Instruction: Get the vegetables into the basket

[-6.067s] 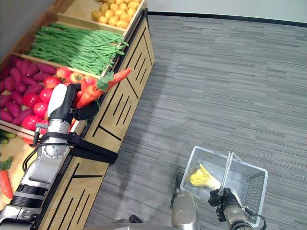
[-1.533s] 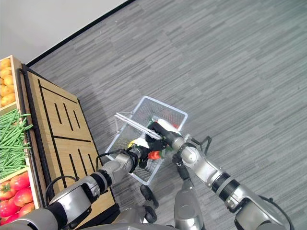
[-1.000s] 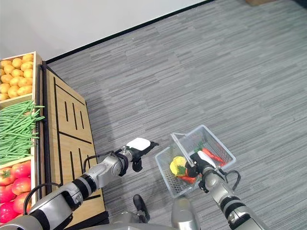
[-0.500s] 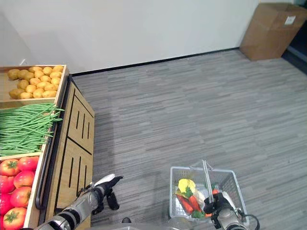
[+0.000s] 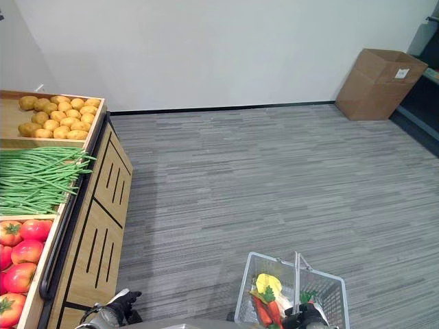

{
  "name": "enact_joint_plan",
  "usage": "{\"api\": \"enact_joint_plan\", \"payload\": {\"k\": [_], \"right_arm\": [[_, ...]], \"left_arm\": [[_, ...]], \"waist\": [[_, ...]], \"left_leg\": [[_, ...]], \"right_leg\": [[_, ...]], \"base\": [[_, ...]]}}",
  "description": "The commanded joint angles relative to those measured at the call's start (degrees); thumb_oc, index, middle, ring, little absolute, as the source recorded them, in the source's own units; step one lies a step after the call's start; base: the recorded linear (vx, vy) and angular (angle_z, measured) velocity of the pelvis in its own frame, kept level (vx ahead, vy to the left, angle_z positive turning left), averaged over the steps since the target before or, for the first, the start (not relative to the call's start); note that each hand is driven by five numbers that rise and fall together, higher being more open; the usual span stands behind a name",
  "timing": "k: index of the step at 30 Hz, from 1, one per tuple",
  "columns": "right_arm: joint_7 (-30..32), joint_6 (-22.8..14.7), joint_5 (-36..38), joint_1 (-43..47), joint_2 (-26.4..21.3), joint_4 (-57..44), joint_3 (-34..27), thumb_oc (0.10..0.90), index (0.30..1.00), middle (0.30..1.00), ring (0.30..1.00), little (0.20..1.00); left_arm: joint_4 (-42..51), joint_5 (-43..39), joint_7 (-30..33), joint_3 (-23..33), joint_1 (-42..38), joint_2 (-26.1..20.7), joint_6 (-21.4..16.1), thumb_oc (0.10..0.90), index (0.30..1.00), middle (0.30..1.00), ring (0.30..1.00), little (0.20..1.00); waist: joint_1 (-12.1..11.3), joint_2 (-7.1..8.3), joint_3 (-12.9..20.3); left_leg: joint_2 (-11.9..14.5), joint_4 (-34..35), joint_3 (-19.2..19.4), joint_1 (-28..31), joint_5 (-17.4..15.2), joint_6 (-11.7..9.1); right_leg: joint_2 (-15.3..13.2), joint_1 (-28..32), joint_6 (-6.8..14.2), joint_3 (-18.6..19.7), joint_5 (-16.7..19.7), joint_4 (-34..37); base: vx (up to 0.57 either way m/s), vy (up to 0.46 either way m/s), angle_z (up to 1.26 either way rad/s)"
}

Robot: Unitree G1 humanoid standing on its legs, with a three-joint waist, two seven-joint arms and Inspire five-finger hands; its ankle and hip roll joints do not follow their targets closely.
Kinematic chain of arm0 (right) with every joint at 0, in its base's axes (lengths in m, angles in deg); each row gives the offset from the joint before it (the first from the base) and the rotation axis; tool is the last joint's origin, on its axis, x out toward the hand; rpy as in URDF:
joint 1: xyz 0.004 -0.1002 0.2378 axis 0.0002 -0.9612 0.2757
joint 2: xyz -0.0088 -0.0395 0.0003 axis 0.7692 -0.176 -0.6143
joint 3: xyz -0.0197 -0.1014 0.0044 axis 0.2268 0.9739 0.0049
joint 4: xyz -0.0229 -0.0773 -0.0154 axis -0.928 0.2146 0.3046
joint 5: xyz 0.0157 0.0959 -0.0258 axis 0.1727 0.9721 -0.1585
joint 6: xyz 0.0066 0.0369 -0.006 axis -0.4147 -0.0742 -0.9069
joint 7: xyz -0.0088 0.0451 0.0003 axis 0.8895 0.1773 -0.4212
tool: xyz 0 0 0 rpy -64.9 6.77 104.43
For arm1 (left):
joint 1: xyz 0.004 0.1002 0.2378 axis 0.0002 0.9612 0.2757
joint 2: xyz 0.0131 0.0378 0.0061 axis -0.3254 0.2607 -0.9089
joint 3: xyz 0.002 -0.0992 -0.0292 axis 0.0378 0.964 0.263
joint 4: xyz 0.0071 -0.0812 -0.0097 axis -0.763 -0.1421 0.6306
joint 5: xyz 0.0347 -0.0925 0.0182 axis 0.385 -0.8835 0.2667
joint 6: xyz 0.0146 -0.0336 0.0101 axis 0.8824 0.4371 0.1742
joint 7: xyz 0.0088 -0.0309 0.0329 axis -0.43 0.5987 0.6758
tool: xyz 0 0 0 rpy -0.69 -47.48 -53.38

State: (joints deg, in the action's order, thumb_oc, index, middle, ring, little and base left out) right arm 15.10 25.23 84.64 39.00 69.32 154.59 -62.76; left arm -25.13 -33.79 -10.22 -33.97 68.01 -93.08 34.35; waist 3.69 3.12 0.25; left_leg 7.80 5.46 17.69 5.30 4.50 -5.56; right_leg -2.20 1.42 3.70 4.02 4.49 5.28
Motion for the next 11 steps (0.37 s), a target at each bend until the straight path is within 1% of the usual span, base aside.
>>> {"api": "enact_joint_plan", "payload": {"k": [1, 5, 11], "right_arm": [[-0.8, 0.1, 0.8, 0.8, -2.7, 2.8, 0.8, 0.400, 0.300, 0.300, 0.300, 0.300], [-0.9, -0.2, 1.6, 0.2, -2.4, 2.9, 0.3, 0.400, 0.300, 0.300, 0.300, 0.300], [-1.2, -0.4, 1.6, -0.2, -1.7, 3.1, 0.7, 0.400, 0.300, 0.300, 0.300, 0.300]], "left_arm": [[-3.2, -2.0, 1.5, 0.0, -3.6, -1.0, 0.4, 0.900, 1.000, 1.000, 1.000, 1.000], [-2.6, -3.5, 1.6, 0.7, -2.8, -0.7, 0.0, 0.900, 1.000, 1.000, 1.000, 1.000], [-1.5, -4.4, 1.6, 0.2, -2.7, -0.2, -0.6, 0.900, 1.000, 1.000, 1.000, 1.000]], "waist": [[-0.1, -1.27, -1.8], [-0.3, -1.27, -1.9], [-0.3, -1.34, -2.0]], "left_leg": [[1.6, -0.5, -1.3, 0.3, -0.4, -2.1], [1.3, -0.5, -1.5, 0.2, -0.4, -2.0], [1.1, -0.5, -1.7, 0.1, -0.3, -1.9]], "right_leg": [[-5.2, 0.8, 5.9, -4.1, -1.7, -3.1], [-5.3, 0.9, 5.9, -4.4, -1.8, -3.2], [-5.6, 1.0, 5.9, -4.8, -1.8, -3.2]], "base": [[0.00, 0.000, 0.00], [0.00, 0.000, 0.00], [0.00, 0.000, 0.00]]}}
